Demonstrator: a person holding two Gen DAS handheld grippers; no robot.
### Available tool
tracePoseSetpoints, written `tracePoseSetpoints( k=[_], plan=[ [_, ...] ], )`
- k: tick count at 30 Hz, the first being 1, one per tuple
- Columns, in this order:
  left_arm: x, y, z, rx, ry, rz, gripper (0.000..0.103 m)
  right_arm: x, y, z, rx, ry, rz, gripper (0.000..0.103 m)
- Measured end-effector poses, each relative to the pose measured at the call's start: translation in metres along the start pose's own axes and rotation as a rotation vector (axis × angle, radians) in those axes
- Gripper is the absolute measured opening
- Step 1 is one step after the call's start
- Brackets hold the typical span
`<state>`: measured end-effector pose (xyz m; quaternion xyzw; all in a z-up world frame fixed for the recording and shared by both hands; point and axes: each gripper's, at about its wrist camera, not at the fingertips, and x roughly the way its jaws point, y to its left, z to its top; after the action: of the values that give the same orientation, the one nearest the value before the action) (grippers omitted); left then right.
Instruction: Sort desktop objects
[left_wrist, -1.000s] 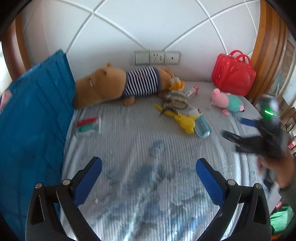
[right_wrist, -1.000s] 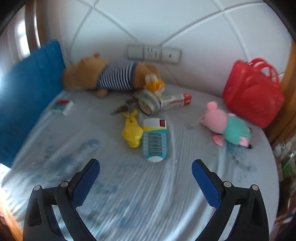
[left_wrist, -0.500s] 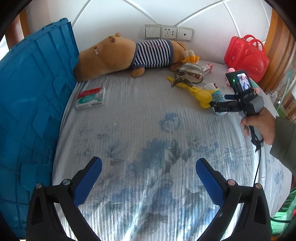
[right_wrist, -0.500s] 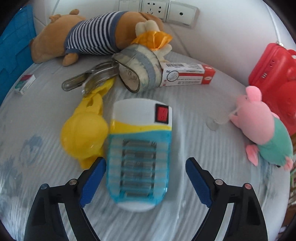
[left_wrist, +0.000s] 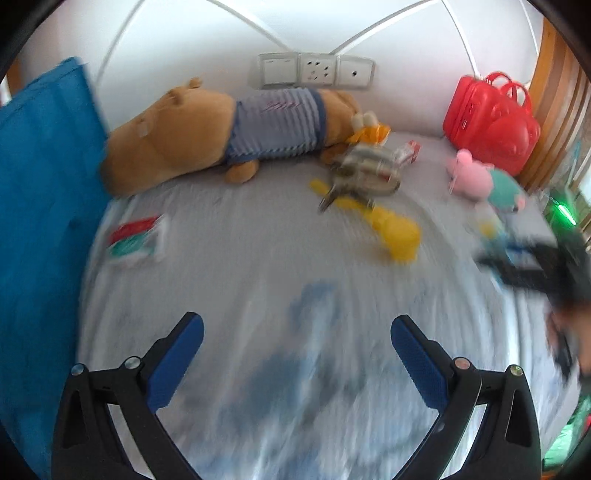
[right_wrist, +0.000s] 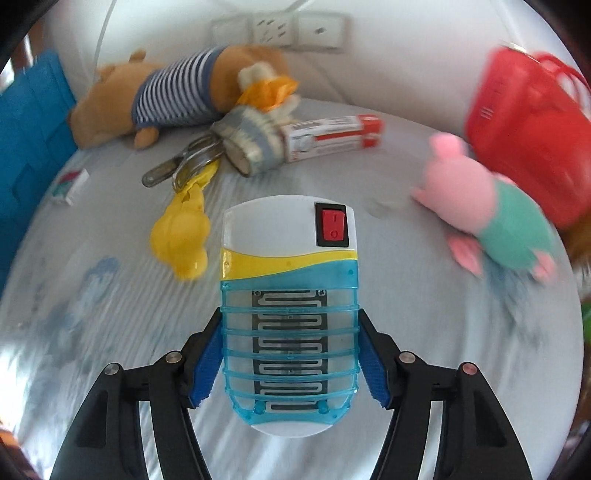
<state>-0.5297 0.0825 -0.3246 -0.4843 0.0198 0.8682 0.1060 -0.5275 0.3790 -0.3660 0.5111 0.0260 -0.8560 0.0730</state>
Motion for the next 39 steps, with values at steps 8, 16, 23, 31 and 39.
tracePoseSetpoints(
  k=[8,16,23,31,39],
  plan=[
    [0.121,-0.025,0.091,0.02,0.056,-0.104,0.103,-0.088,-0.03,-0.082,0.123,-0.017,-0.012,0.065],
    [0.216,-0.046,0.125,0.065,0.192,-0.104,0.079,-0.125,-0.024,-0.121,0.172,-0.019,-0.032,0.065],
    [0.215,-0.056,0.115,0.064,0.21,-0.034,0.068,-0.132,-0.035,-0.137,0.224,-0.017,-0.05,0.065],
    [0.159,-0.044,0.085,0.029,0.151,-0.029,0.068,-0.144,-0.019,-0.123,0.184,-0.056,-0.011,0.065],
    [0.079,-0.018,0.041,0.004,0.149,-0.019,0.067,-0.175,0.011,-0.104,0.121,-0.116,0.025,0.065]
  ],
)
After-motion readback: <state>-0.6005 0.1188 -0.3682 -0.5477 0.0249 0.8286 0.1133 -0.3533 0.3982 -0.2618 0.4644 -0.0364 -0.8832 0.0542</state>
